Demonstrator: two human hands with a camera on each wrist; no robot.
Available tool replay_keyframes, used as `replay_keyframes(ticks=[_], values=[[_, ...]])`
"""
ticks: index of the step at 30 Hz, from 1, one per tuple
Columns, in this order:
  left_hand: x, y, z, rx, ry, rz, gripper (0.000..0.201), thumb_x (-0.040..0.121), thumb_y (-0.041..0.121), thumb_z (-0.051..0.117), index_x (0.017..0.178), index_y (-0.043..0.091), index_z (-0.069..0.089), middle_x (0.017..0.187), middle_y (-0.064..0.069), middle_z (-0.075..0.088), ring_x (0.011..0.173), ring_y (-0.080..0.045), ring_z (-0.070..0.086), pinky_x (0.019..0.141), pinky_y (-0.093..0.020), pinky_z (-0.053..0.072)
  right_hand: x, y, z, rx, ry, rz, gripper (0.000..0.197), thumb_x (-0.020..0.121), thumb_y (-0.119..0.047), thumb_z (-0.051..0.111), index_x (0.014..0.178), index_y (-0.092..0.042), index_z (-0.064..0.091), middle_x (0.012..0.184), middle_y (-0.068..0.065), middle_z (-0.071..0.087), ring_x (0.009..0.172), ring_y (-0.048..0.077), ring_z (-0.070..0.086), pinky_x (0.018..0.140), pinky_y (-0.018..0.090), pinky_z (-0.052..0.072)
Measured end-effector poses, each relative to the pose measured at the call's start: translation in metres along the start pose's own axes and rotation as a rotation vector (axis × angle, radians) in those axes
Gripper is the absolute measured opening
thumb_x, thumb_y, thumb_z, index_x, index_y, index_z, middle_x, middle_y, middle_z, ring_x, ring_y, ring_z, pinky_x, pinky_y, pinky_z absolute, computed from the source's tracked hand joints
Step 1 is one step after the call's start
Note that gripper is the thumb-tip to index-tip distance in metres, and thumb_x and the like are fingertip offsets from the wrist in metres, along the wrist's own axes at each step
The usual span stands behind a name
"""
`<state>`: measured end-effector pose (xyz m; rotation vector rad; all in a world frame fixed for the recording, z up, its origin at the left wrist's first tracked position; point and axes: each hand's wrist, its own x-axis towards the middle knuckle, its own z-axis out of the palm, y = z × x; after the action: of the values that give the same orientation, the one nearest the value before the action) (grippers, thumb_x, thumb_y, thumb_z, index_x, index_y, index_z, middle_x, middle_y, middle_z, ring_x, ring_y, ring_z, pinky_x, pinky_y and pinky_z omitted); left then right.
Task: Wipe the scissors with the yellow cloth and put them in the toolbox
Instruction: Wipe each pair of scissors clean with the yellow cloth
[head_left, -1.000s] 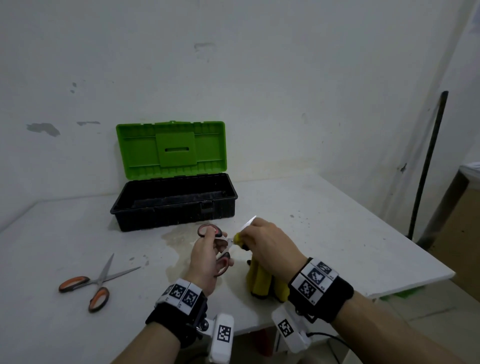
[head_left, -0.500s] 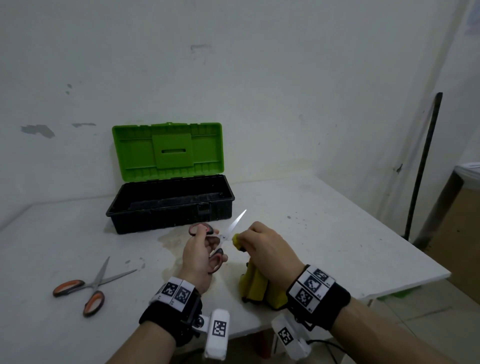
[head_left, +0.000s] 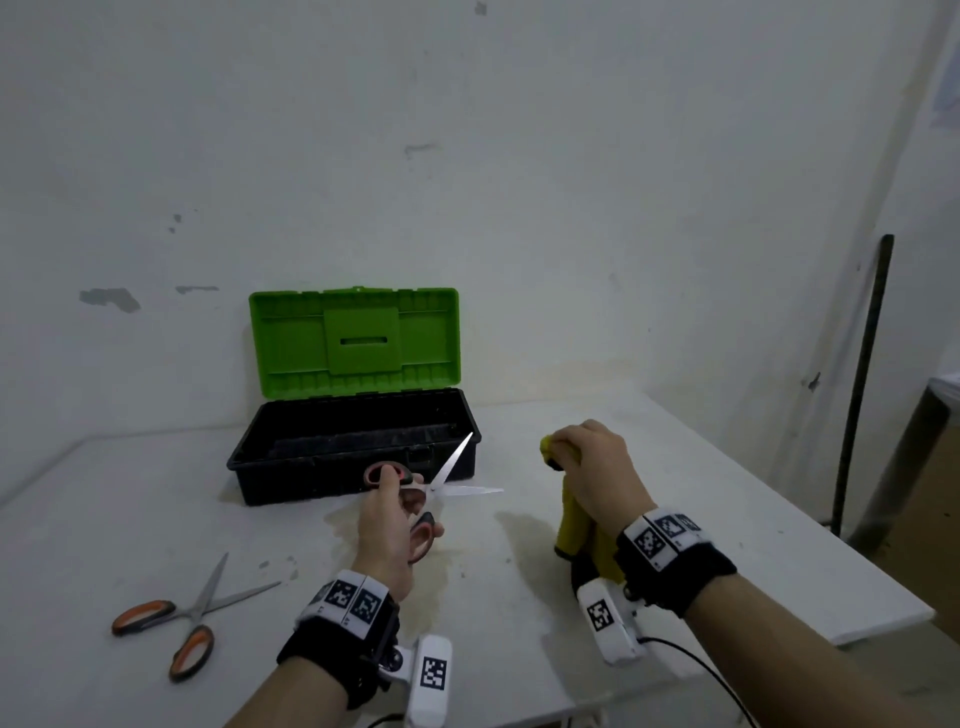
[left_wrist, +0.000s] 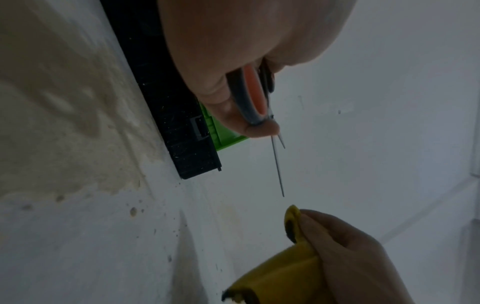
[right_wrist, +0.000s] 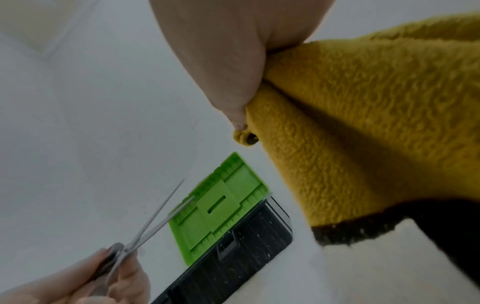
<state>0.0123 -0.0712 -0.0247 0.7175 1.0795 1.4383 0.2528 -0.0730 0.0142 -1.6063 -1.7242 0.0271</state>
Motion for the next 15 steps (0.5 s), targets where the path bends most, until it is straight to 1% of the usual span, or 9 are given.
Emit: replay_keyframes(ticks=[3, 5, 7, 9, 11, 12, 13, 14, 15], values=[[0.000, -0.002, 0.006, 0.018, 0.028, -0.024, 0.044, 0.105, 0.042, 0.039, 0.095, 0.006, 0.063, 0.083, -0.013, 0.065, 0.045, -0.023, 0.057, 0.050, -0.028, 0.047, 0.009, 0.004, 0.027, 0.030, -0.055, 0.041, 0.015, 0.096, -0.018, 0.056, 0.100, -0.016, 0.071, 0.099, 0.001, 0.053, 0.087, 0.021, 0.056, 0.078, 0.034, 0.051], [0.000, -0.007, 0.006, 0.023, 0.043, -0.047, 0.044, 0.105, 0.042, 0.039, 0.096, 0.006, 0.064, 0.085, -0.013, 0.065, 0.049, -0.025, 0.057, 0.045, -0.026, 0.047, 0.006, 0.009, 0.045, 0.023, -0.162, 0.034, 0.019, 0.097, -0.022, 0.057, 0.110, -0.016, 0.068, 0.108, 0.001, 0.052, 0.094, 0.021, 0.057, 0.083, 0.031, 0.047], [0.001, -0.011, 0.004, 0.028, 0.062, -0.065, 0.046, 0.105, 0.042, 0.039, 0.095, 0.005, 0.065, 0.087, -0.013, 0.065, 0.048, -0.025, 0.058, 0.045, -0.025, 0.047, 0.000, 0.014, 0.058, -0.009, -0.299, 0.033, 0.027, 0.097, -0.027, 0.056, 0.121, -0.017, 0.062, 0.117, 0.001, 0.051, 0.104, 0.021, 0.056, 0.087, 0.027, 0.043], [0.003, -0.013, 0.000, 0.027, 0.081, -0.083, 0.048, 0.104, 0.044, 0.040, 0.101, 0.004, 0.065, 0.089, -0.014, 0.064, 0.047, -0.026, 0.059, 0.043, -0.025, 0.047, -0.006, 0.015, 0.064, -0.077, -0.397, 0.031, 0.037, 0.097, -0.033, 0.054, 0.131, -0.020, 0.053, 0.127, 0.000, 0.049, 0.115, 0.024, 0.054, 0.096, 0.034, 0.043], [0.006, -0.012, -0.002, -0.012, 0.090, -0.095, 0.047, 0.104, 0.045, 0.041, 0.105, 0.003, 0.063, 0.088, -0.014, 0.063, 0.051, -0.026, 0.059, 0.041, -0.025, 0.049, -0.013, 0.010, 0.064, -0.184, -0.400, 0.040, 0.041, 0.098, -0.042, 0.051, 0.135, -0.025, 0.049, 0.133, -0.002, 0.047, 0.120, 0.024, 0.051, 0.102, 0.041, 0.039], [0.007, -0.011, -0.002, -0.032, 0.091, -0.097, 0.047, 0.104, 0.045, 0.042, 0.104, 0.003, 0.063, 0.087, -0.012, 0.064, 0.051, -0.025, 0.060, 0.042, -0.026, 0.051, -0.017, 0.005, 0.061, -0.213, -0.386, 0.044, 0.040, 0.098, -0.045, 0.049, 0.133, -0.026, 0.052, 0.131, -0.001, 0.049, 0.119, 0.024, 0.052, 0.102, 0.043, 0.039], [0.007, -0.010, -0.001, -0.050, 0.088, -0.100, 0.047, 0.104, 0.045, 0.041, 0.102, 0.004, 0.063, 0.086, -0.011, 0.065, 0.049, -0.024, 0.061, 0.046, -0.027, 0.053, -0.022, -0.003, 0.055, -0.195, -0.378, 0.054, 0.036, 0.097, -0.047, 0.049, 0.125, -0.026, 0.058, 0.124, -0.001, 0.054, 0.113, 0.023, 0.055, 0.099, 0.042, 0.042], [0.007, -0.009, 0.003, -0.069, 0.079, -0.103, 0.047, 0.104, 0.046, 0.041, 0.101, 0.005, 0.064, 0.087, -0.010, 0.067, 0.048, -0.023, 0.063, 0.052, -0.029, 0.053, -0.028, -0.011, 0.051, -0.119, -0.382, 0.063, 0.031, 0.096, -0.049, 0.050, 0.111, -0.026, 0.064, 0.111, -0.002, 0.061, 0.101, 0.019, 0.059, 0.092, 0.039, 0.047], [0.006, -0.008, 0.007, -0.092, 0.069, -0.107, 0.047, 0.104, 0.047, 0.041, 0.100, 0.006, 0.065, 0.088, -0.010, 0.068, 0.052, -0.023, 0.065, 0.057, -0.031, 0.053, -0.035, -0.020, 0.047, -0.003, -0.412, 0.079, 0.028, 0.094, -0.052, 0.052, 0.094, -0.029, 0.067, 0.093, -0.006, 0.065, 0.086, 0.014, 0.062, 0.081, 0.035, 0.051]])
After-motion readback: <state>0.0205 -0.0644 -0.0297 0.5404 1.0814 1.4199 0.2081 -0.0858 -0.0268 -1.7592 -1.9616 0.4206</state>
